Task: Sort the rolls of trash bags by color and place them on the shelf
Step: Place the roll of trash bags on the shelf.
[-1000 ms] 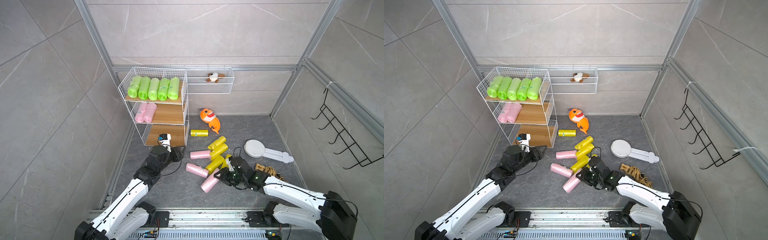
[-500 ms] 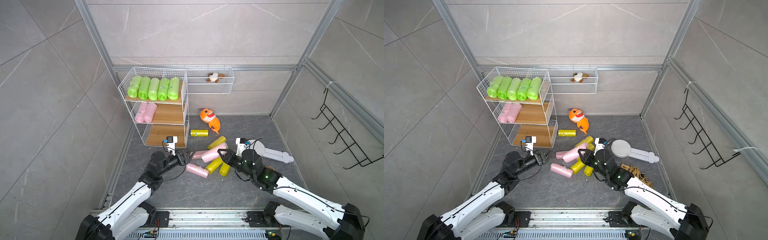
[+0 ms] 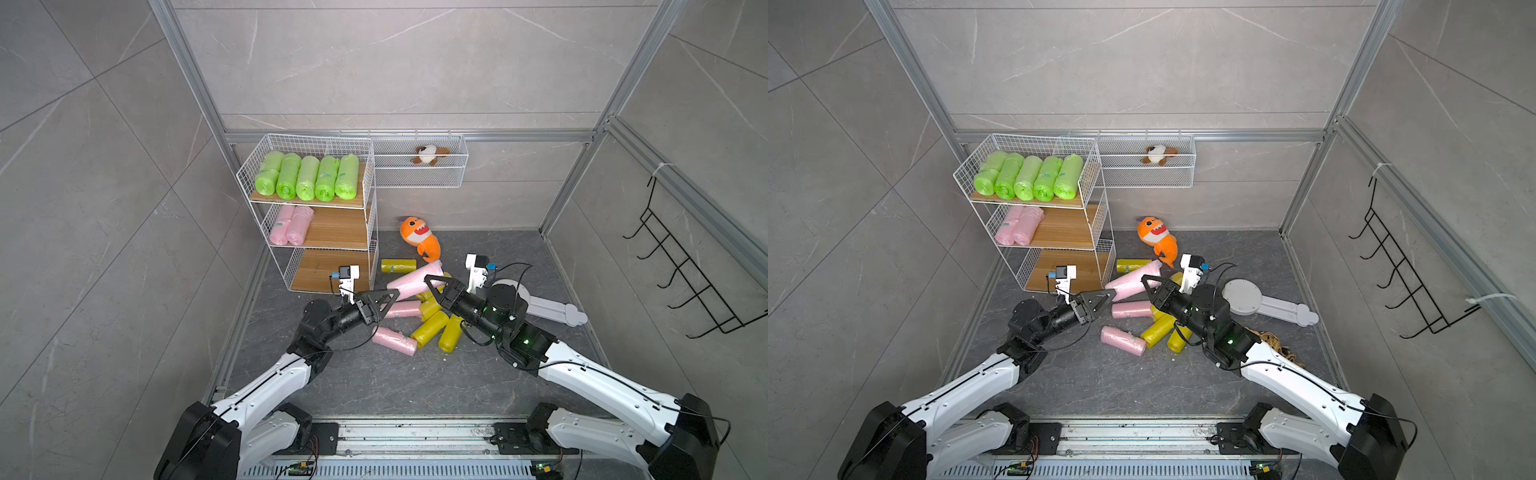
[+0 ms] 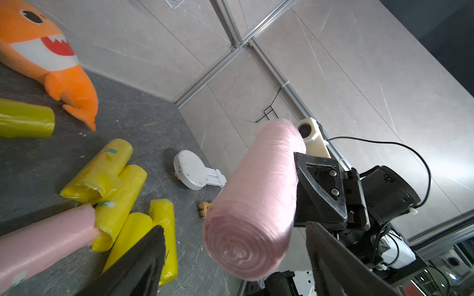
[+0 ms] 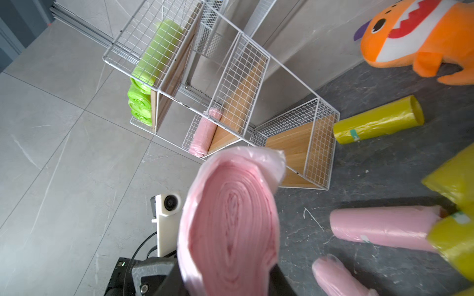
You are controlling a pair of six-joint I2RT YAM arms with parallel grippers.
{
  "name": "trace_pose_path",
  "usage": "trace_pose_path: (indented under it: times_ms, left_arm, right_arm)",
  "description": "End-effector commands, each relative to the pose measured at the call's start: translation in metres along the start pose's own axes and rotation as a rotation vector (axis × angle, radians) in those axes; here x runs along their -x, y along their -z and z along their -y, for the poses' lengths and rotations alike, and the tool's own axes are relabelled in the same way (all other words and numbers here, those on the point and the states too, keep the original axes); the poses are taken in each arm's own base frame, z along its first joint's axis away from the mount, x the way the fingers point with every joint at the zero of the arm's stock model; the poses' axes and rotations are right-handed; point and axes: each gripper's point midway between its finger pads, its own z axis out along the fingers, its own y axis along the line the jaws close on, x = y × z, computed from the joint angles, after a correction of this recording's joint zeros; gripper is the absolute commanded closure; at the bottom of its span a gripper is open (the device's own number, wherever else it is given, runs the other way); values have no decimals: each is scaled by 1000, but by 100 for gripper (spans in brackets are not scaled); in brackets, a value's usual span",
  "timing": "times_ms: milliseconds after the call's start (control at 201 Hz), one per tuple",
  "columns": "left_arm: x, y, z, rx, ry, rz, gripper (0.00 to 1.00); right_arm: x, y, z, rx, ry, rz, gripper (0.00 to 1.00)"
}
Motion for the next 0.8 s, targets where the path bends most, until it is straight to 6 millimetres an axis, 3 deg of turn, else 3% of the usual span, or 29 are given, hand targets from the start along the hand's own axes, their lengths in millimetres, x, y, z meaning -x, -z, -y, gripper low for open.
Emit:
trace_pose_path:
  times_ms: [0, 279, 657, 791]
  left_arm:
    - [23, -3, 49, -176, -64, 44, 12]
    - [30, -6, 62, -229, -75, 49, 17]
    - [34, -6, 62, -223, -87, 48, 59]
    - [34, -6, 60, -200, -104, 43, 71]
  right_arm:
    - [17, 0, -45, 165, 0, 31, 67]
    - [16, 2, -63, 257, 10, 8, 67]
    - [20, 1, -52, 243, -36, -4, 66]
    - [21, -1, -46, 222, -40, -5, 57]
